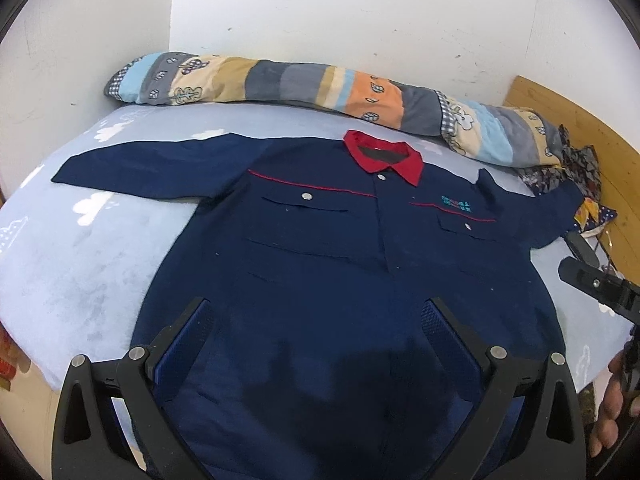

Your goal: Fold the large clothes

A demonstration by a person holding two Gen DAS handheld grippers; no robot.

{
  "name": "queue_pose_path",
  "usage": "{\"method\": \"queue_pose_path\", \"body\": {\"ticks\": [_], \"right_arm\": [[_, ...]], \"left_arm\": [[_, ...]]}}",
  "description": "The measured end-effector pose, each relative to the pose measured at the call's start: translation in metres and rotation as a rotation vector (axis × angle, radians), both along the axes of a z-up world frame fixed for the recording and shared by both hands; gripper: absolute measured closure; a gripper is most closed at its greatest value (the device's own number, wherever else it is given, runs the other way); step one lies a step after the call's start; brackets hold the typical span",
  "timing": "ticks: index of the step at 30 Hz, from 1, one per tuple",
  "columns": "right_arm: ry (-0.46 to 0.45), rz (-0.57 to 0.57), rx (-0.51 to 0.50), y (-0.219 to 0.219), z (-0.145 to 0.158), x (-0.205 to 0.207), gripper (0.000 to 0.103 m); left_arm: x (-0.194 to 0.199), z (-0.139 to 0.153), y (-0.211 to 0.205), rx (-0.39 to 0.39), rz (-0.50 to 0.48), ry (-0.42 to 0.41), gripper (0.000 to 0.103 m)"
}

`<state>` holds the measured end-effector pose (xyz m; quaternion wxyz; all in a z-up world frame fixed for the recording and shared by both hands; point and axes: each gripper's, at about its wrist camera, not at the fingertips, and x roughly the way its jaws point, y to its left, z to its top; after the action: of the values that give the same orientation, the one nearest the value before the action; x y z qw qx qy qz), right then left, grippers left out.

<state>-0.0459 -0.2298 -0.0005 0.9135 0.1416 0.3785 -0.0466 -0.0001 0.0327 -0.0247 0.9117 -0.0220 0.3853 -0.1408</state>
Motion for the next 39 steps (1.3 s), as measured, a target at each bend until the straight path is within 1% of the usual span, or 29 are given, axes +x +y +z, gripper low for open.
{"method": "queue_pose_path", "body": {"ticks": [3, 6, 9, 11, 14, 15, 16, 18, 21, 23, 24, 26, 28, 29, 31, 32, 33, 35, 36, 37, 38, 39], "right_arm": [[-0.002, -0.018, -0.005, -0.003, -0.001, -0.001, 0.01], [0.002, -0.027, 0.012, -0.008, -0.001, -0.003, 0.01], [0.004, -0.049, -0.017, -0.016, 0.004, -0.003, 0.01], [-0.005, -0.079, -0.043, -0.029, 0.012, -0.004, 0.01], [-0.005, -0.114, -0.052, -0.062, 0.024, -0.001, 0.01], [-0.003, -0.148, -0.069, -0.08, 0.027, -0.001, 0.01], [0.001, -0.155, -0.074, -0.088, 0.028, 0.0, 0.01], [-0.006, -0.171, -0.08, -0.12, 0.029, -0.001, 0.01], [0.024, -0.176, -0.106, -0.166, 0.02, 0.002, 0.009], [0.037, -0.205, -0.122, -0.195, 0.012, 0.001, 0.009], [0.051, -0.217, -0.112, -0.216, 0.006, 0.002, 0.009], [0.04, -0.25, -0.057, -0.256, -0.003, 0.001, 0.009], [0.037, -0.246, 0.006, -0.293, -0.016, 0.006, 0.009], [0.056, -0.252, 0.01, -0.309, -0.024, 0.013, 0.009], [0.056, -0.303, -0.034, -0.333, -0.033, 0.021, 0.009], [0.064, -0.342, -0.079, -0.346, -0.037, 0.026, 0.009], [0.084, -0.368, -0.099, -0.363, -0.042, 0.033, 0.01], [0.071, -0.351, 0.034, -0.394, -0.051, 0.042, 0.009], [0.077, -0.322, 0.128, -0.411, -0.061, 0.049, 0.012], [0.097, -0.334, 0.148, -0.423, -0.068, 0.052, 0.013], [0.107, -0.371, 0.129, -0.436, -0.072, 0.053, 0.013], [0.111, -0.374, 0.135, -0.444, -0.076, 0.053, 0.013]], "left_arm": [[-0.001, 0.0, 0.001, -0.002, -0.003, -0.005, 0.0], [-0.001, 0.0, 0.002, -0.015, -0.002, -0.007, 0.0], [-0.002, 0.001, 0.004, -0.013, -0.003, -0.011, 0.0], [-0.004, 0.002, 0.004, -0.014, -0.007, -0.02, 0.0], [-0.005, 0.005, 0.004, -0.031, -0.019, -0.031, 0.0], [-0.005, 0.005, 0.004, -0.034, -0.022, -0.031, 0.0], [-0.005, 0.005, 0.003, -0.033, -0.02, -0.033, 0.0], [-0.005, 0.006, -0.001, -0.037, -0.028, -0.038, 0.0], [-0.004, 0.006, -0.008, -0.029, -0.038, -0.048, 0.0], [-0.003, 0.006, -0.014, -0.024, -0.047, -0.049, 0.0], [-0.001, 0.004, -0.019, -0.018, -0.051, -0.047, 0.0], [0.001, 0.002, -0.027, -0.015, -0.062, -0.041, 0.0], [0.004, 0.0, -0.038, -0.009, -0.085, -0.028, 0.0], [0.006, -0.001, -0.044, 0.002, -0.093, -0.033, 0.0], [0.006, 0.0, -0.052, 0.021, -0.097, -0.052, 0.0], [0.007, -0.001, -0.057, 0.04, -0.1, -0.059, 0.0], [0.009, -0.001, -0.061, 0.051, -0.103, -0.063, 0.0], [0.011, -0.004, -0.066, 0.061, -0.106, -0.067, 0.0], [0.014, -0.006, -0.07, 0.069, -0.115, -0.058, 0.0], [0.018, -0.01, -0.076, 0.084, -0.123, -0.048, 0.0], [0.02, -0.011, -0.077, 0.093, -0.124, -0.045, 0.0], [0.023, -0.013, -0.08, 0.101, -0.129, -0.039, 0.0]]}}
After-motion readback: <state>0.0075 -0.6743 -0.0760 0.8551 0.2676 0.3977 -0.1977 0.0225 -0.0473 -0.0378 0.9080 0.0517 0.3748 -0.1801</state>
